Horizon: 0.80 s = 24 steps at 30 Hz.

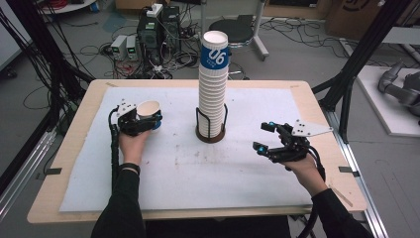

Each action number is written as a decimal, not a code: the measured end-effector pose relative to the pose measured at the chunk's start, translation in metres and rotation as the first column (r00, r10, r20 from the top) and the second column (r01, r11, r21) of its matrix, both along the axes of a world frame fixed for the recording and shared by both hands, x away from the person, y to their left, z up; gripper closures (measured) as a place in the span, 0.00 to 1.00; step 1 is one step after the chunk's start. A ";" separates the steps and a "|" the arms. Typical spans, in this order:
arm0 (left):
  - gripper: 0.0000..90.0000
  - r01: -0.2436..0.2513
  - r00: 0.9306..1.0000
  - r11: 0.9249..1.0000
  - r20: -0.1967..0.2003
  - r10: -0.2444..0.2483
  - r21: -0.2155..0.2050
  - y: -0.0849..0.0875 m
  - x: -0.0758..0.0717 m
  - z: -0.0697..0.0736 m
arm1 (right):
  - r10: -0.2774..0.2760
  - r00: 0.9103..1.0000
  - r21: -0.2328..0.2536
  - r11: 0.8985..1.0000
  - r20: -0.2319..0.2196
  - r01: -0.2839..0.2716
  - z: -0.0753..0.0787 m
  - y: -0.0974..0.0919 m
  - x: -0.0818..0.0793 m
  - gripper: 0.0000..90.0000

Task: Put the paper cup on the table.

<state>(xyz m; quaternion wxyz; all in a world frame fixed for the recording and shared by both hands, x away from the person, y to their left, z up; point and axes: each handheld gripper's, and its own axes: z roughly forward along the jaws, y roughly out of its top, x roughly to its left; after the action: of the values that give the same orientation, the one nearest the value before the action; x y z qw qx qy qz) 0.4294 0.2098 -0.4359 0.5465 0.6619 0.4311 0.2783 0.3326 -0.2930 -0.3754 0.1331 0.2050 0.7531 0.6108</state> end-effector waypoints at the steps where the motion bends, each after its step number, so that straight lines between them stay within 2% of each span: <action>1: 0.25 0.000 1.000 1.000 -0.003 0.000 0.006 0.000 0.000 -0.001 | -0.001 1.000 0.001 1.000 -0.001 0.001 0.000 0.000 0.000 0.22; 7: 0.24 0.004 1.000 1.000 -0.028 -0.003 0.008 0.000 0.002 -0.005 | -0.001 1.000 -0.002 1.000 -0.001 0.001 0.000 0.000 0.000 0.22; 11: 0.23 0.010 0.999 1.000 -0.033 -0.009 0.028 -0.001 0.001 -0.004 | -0.001 1.000 -0.002 1.000 0.001 0.001 0.000 0.000 0.000 0.22; 19: 0.20 0.035 0.997 0.998 -0.073 -0.031 0.056 -0.005 -0.001 -0.003 | -0.002 1.000 0.000 1.000 0.005 0.002 0.000 0.000 0.000 0.22; 24: 0.20 0.032 0.996 0.997 -0.083 -0.026 0.072 -0.006 -0.002 -0.001 | -0.004 1.000 0.003 1.000 0.009 0.004 0.001 -0.001 0.000 0.22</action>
<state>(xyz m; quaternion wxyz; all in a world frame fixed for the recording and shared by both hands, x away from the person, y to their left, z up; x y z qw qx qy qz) 0.4272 0.2037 -0.4372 0.5075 0.6986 0.4331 0.2585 0.3324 -0.2936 -0.3748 0.1374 0.2040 0.7513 0.6125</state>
